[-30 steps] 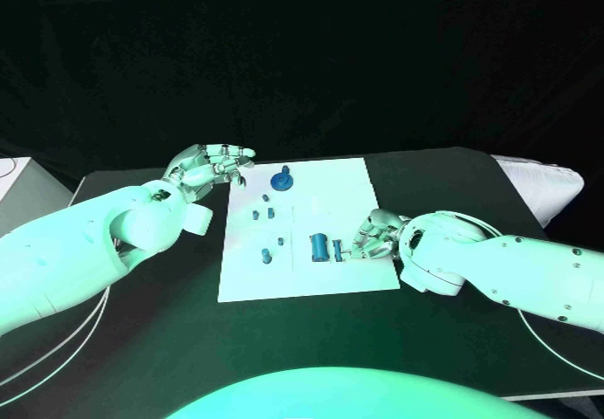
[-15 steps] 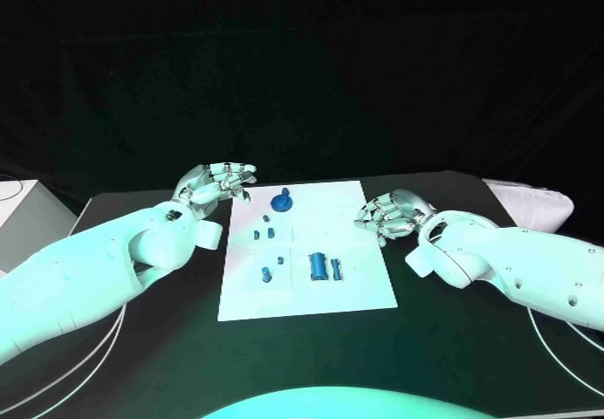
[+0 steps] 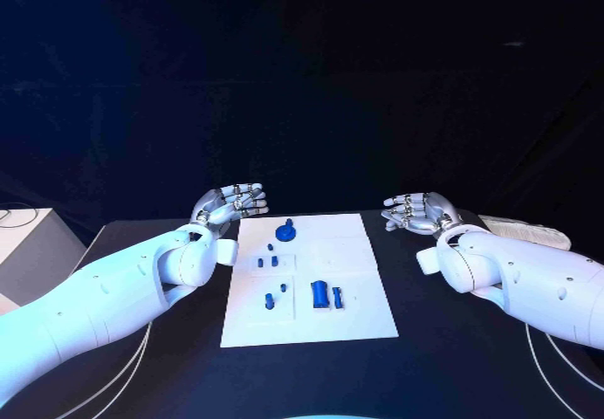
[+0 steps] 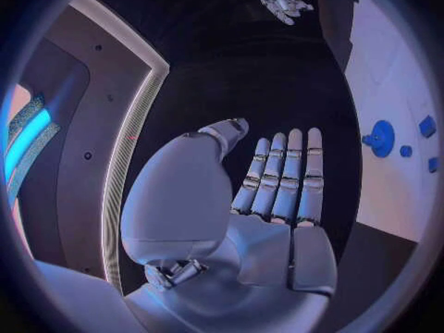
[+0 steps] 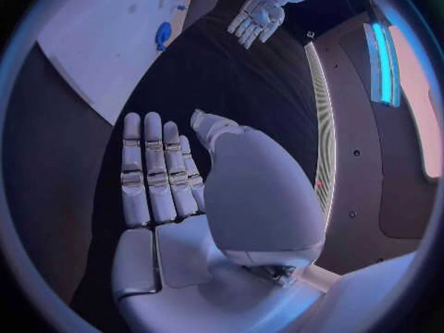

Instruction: Assemble the parts on the task board

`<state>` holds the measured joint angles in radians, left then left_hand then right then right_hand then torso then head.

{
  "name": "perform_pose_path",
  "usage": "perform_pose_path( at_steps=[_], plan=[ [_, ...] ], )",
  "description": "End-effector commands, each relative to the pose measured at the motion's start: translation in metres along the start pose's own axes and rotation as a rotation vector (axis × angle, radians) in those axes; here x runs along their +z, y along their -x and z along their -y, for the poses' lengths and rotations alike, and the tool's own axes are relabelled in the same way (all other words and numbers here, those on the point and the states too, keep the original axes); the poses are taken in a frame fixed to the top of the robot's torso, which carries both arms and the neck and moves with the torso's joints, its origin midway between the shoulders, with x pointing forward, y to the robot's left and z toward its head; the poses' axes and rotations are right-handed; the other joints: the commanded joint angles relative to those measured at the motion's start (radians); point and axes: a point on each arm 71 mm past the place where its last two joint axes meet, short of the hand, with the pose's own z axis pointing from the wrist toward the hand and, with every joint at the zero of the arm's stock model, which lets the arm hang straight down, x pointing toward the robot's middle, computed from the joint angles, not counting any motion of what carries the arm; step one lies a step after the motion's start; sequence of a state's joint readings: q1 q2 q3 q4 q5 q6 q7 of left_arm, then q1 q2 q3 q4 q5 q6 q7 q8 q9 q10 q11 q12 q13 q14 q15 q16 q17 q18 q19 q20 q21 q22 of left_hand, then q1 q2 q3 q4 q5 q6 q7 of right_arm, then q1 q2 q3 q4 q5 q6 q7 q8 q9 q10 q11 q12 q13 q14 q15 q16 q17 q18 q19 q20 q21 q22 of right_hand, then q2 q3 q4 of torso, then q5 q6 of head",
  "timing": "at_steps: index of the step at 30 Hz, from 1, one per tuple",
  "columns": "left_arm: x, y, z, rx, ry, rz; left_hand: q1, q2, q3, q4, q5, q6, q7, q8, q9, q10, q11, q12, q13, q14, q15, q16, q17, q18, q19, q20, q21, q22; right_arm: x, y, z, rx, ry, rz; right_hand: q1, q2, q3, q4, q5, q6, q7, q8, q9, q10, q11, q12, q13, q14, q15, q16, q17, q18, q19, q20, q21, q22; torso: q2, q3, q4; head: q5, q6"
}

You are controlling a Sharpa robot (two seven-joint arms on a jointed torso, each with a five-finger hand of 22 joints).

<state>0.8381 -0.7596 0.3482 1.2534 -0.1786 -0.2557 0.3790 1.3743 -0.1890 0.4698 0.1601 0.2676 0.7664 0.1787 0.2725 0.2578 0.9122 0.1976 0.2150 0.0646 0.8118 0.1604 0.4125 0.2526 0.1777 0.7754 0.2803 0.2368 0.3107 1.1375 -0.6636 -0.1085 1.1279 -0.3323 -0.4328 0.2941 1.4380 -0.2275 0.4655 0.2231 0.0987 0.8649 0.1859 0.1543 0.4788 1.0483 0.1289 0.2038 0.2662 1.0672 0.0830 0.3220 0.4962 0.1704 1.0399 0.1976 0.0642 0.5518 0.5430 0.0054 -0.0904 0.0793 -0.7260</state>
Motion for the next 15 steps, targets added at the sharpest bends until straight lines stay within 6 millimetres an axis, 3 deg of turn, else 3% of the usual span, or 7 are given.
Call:
perform_pose_path(
  at_steps=[1,3,4,6,12,13,15],
  plan=[
    [0.001,0.002,0.000,-0.017,-0.028,0.021,0.017,0.005,-0.011,0.003,-0.003,0.010,0.002,-0.005,-0.013,0.014,0.006,-0.039,-0.001,-0.005,0.010,-0.069,-0.012,0.002,0.013,0.003,-0.052,-0.046,0.001,-0.003,-0.003,0.102,0.061,-0.012,-0.016,0.001,0.001,-0.018,-0.003,0.006,0.006,-0.013,-0.015,0.003,0.013,-0.027,-0.059,-0.004,0.013,-0.051,-0.031,0.014,-0.019,0.009,-0.002,-0.076,-0.013,0.0062,-0.0053,0.004,0.007],
    [0.002,0.002,-0.001,-0.017,-0.027,0.023,0.021,0.008,-0.012,0.003,-0.002,0.014,0.002,-0.007,-0.017,0.020,0.007,-0.050,-0.001,-0.006,0.012,-0.089,-0.015,0.002,0.016,0.004,-0.067,-0.059,0.001,-0.005,-0.004,0.106,0.068,-0.017,-0.021,0.005,0.004,-0.027,-0.001,0.011,0.008,-0.019,-0.024,0.010,0.014,-0.042,-0.092,-0.001,0.016,-0.078,-0.049,0.014,-0.022,0.013,-0.002,-0.119,-0.014,0.0089,-0.0056,0.003,0.008],
    [0.001,0.002,-0.002,-0.002,-0.002,0.013,-0.406,0.189,-0.470,-0.160,-0.268,-0.766,-0.179,-0.273,-0.258,-0.912,-0.198,-0.215,-0.065,-0.812,-0.160,-0.413,-0.253,-0.178,-0.775,-0.280,-0.237,-0.311,0.001,-0.002,0.000,0.038,0.016,0.002,-0.439,0.227,-0.466,-0.223,-0.099,-0.865,-0.186,-0.154,-0.479,-0.312,-0.129,-0.204,-0.266,-0.322,-0.083,-0.322,-0.496,-0.170,-0.325,-0.198,-0.064,-0.552,-0.007,0.0032,-0.0027,0.003,0.005],
    [0.001,0.001,-0.001,-0.001,-0.003,0.014,-0.442,0.189,-0.470,-0.160,-0.268,-0.766,-0.179,-0.273,-0.258,-0.912,-0.198,-0.215,-0.065,-0.812,-0.160,-0.413,-0.253,-0.178,-0.775,-0.280,-0.237,-0.311,0.000,-0.003,-0.001,0.043,0.017,0.004,-0.492,0.227,-0.466,-0.223,-0.099,-0.865,-0.186,-0.154,-0.479,-0.345,-0.129,-0.204,-0.266,-0.356,-0.083,-0.322,-0.496,-0.170,-1.040,-0.198,-0.064,-0.552,-0.007,0.0029,-0.0003,0.000,0.008],
    [-0.001,-0.014,0.003,0.015,-0.012,0.029,-0.650,0.189,-0.470,-0.160,-0.268,-0.766,-0.179,-0.273,-0.258,-0.912,-0.198,-0.215,-0.065,-0.812,-0.160,-0.413,-0.253,-0.178,-0.775,-0.280,-0.237,-0.311,-0.009,-0.012,-0.007,0.104,0.037,0.031,-0.704,0.227,-0.466,-0.223,-0.099,-0.865,-0.186,-0.154,-0.479,-1.048,-0.129,-0.204,-0.266,-1.067,-0.083,-0.322,-0.496,-0.170,-1.040,-0.198,-0.064,-0.552,-0.004,0.0003,0.0288,-0.025,0.046],
    [-0.001,-0.018,0.004,0.020,-0.014,0.033,-1.374,0.189,-0.470,-0.160,-0.268,-0.766,-0.179,-0.273,-0.258,-0.912,-0.198,-0.215,-0.065,-0.812,-0.160,-0.413,-0.253,-0.178,-0.775,-0.280,-0.237,-0.311,-0.012,-0.015,-0.009,0.119,0.041,0.038,-0.731,0.227,-0.466,-0.223,-0.099,-0.865,-0.186,-0.154,-0.479,-1.048,-0.129,-0.204,-0.266,-1.067,-0.083,-0.322,-0.496,-0.170,-1.040,-0.198,-0.064,-0.552,-0.004,-0.0004,0.0361,-0.032,0.055],
    [-0.003,-0.027,0.005,0.030,-0.017,0.043,-1.374,0.189,-0.470,-0.160,-0.268,-0.766,-0.179,-0.273,-0.258,-0.912,-0.198,-0.215,-0.065,-0.812,-0.160,-0.413,-0.253,-0.178,-0.775,-0.280,-0.237,-0.311,-0.018,-0.020,-0.013,0.152,0.049,0.054,-1.438,0.227,-0.466,-0.223,-0.099,-0.865,-0.186,-0.154,-0.479,-1.048,-0.129,-0.204,-0.266,-1.067,-0.083,-0.322,-0.496,-0.170,-1.040,-0.198,-0.064,-0.552,-0.002,-0.0019,0.0521,-0.046,0.076]
  ],
)
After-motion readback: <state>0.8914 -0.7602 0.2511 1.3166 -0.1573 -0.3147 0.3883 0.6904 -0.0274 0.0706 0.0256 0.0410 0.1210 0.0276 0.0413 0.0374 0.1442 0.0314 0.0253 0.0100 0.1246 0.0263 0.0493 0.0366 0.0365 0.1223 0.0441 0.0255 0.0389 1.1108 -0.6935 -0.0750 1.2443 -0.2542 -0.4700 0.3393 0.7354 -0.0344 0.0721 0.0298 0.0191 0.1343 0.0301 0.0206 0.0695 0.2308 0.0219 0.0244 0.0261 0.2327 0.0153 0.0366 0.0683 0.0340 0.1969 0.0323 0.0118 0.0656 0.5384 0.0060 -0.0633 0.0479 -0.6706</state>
